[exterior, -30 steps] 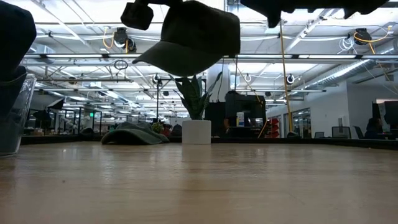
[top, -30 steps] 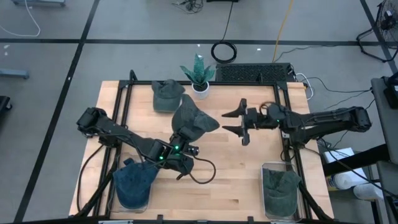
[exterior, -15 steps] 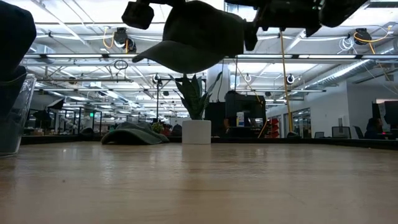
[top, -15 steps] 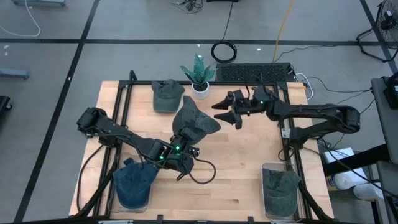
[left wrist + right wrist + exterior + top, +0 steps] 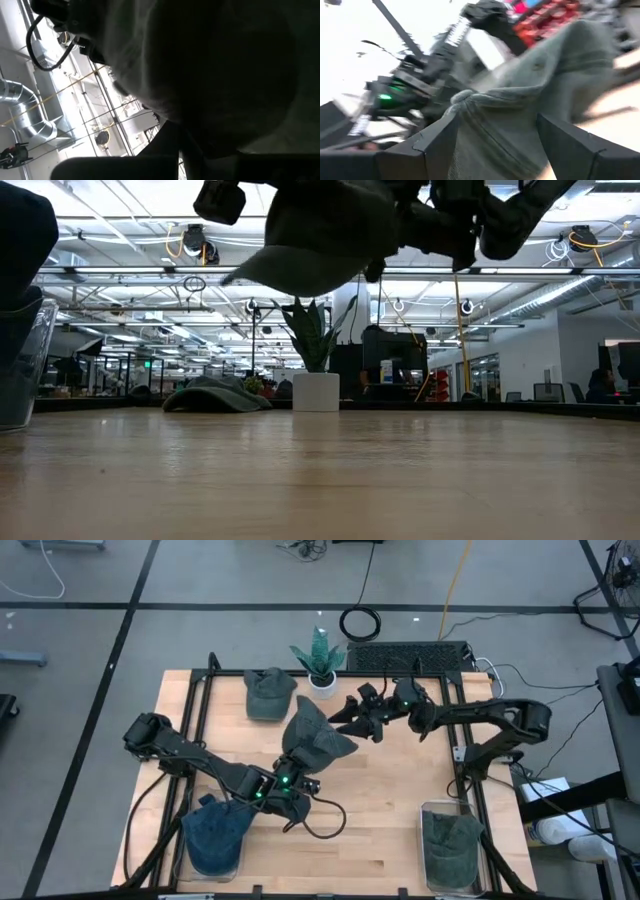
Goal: Pick & Place hat
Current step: Put the top gray cap into the right transparent bin
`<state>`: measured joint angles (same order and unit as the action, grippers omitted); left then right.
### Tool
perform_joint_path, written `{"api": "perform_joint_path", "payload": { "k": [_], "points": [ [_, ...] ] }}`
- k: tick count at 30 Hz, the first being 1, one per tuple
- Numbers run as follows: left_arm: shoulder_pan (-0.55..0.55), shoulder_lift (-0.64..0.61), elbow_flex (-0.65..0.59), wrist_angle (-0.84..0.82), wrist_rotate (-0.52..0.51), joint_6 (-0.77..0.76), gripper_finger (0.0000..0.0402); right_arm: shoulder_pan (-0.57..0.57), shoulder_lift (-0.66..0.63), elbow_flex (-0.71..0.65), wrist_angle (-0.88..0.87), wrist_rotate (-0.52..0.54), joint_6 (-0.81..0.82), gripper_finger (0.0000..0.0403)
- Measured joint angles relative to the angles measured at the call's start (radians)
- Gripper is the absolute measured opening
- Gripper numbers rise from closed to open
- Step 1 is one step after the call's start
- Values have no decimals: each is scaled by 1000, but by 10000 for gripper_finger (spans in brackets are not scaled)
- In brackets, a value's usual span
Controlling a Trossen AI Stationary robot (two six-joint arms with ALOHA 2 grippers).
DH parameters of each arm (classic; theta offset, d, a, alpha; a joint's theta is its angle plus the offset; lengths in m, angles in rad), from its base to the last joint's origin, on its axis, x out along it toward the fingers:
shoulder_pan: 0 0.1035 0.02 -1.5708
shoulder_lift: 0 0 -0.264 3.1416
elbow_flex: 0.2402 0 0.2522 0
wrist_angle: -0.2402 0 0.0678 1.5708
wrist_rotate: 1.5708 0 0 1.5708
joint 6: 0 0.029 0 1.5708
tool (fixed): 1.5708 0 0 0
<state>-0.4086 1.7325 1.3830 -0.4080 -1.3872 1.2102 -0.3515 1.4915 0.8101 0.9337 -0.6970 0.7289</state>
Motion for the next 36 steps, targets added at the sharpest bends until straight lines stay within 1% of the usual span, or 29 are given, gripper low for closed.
{"api": "perform_joint_path", "payload": {
  "k": [3, 5, 9, 15, 19, 21, 24, 30, 33, 36],
  "points": [
    [2, 0, 0, 0, 0, 0, 1, 2, 34, 0, 101, -47, 66, 263],
    [3, 0, 0, 0, 0, -1, 1, 6, 42, 0, 109, -66, 73, 263],
    [3, 0, 0, 0, 0, -8, 1, 25, 41, 0, 119, -69, 66, 263],
    [3, 0, 0, 0, 0, -11, 1, 58, 40, 0, 223, -143, 104, 263],
    [7, 0, 0, 0, 0, -11, 1, 89, 40, 1, 235, -143, 105, 263],
    [9, 0, 0, 0, 0, -10, 1, 98, 40, 11, 194, -142, 98, 263],
    [10, 0, 0, 0, 0, -8, 1, 107, 40, 44, 60, -132, 52, 263],
    [11, 0, 0, 0, 0, -12, 1, 122, 41, 131, -172, 12, -44, 263],
    [11, 0, 0, 0, -1, -15, 1, 124, 41, 163, -233, 15, -58, 262],
    [10, -1, 0, 0, 0, -16, 1, 131, 40, 173, -246, 15, -52, 252]
  ]
}}
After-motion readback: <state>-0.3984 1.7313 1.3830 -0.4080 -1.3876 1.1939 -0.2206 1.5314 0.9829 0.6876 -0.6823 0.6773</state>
